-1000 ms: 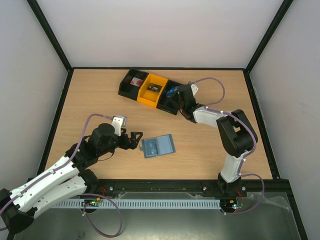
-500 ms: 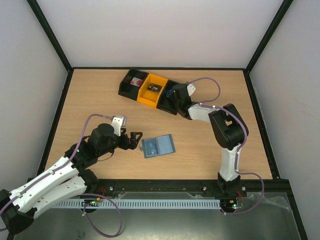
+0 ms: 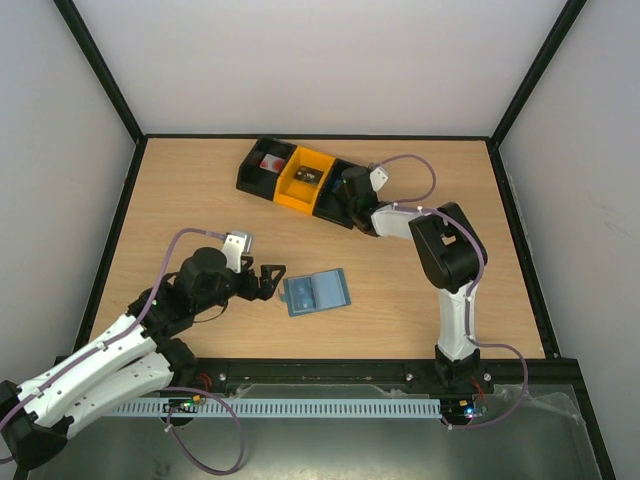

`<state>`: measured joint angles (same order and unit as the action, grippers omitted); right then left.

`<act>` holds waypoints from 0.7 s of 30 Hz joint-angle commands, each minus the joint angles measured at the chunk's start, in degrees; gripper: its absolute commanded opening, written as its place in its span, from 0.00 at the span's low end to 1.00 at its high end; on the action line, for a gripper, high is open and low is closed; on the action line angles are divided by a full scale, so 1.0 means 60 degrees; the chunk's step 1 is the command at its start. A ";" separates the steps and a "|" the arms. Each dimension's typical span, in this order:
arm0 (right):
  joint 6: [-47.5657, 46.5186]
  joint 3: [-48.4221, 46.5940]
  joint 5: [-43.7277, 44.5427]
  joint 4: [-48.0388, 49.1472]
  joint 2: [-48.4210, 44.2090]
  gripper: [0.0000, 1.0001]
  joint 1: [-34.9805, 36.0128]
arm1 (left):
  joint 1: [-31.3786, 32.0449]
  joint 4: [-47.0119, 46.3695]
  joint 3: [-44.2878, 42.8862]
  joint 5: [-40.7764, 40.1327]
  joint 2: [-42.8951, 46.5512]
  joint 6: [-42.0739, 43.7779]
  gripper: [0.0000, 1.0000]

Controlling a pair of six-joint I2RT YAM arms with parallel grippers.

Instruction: Take the credit cards out of the card holder

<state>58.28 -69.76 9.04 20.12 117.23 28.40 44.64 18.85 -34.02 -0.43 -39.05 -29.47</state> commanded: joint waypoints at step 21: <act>0.0808 -0.1730 0.0977 -0.2953 -0.0406 0.45 -0.0052 | -0.0043 -0.0085 0.0028 0.0099 0.0138 0.0159 1.00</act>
<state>61.45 -77.19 12.36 10.48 117.97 28.36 44.64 18.81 -34.02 0.19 -38.59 -28.91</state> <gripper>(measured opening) 0.434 0.997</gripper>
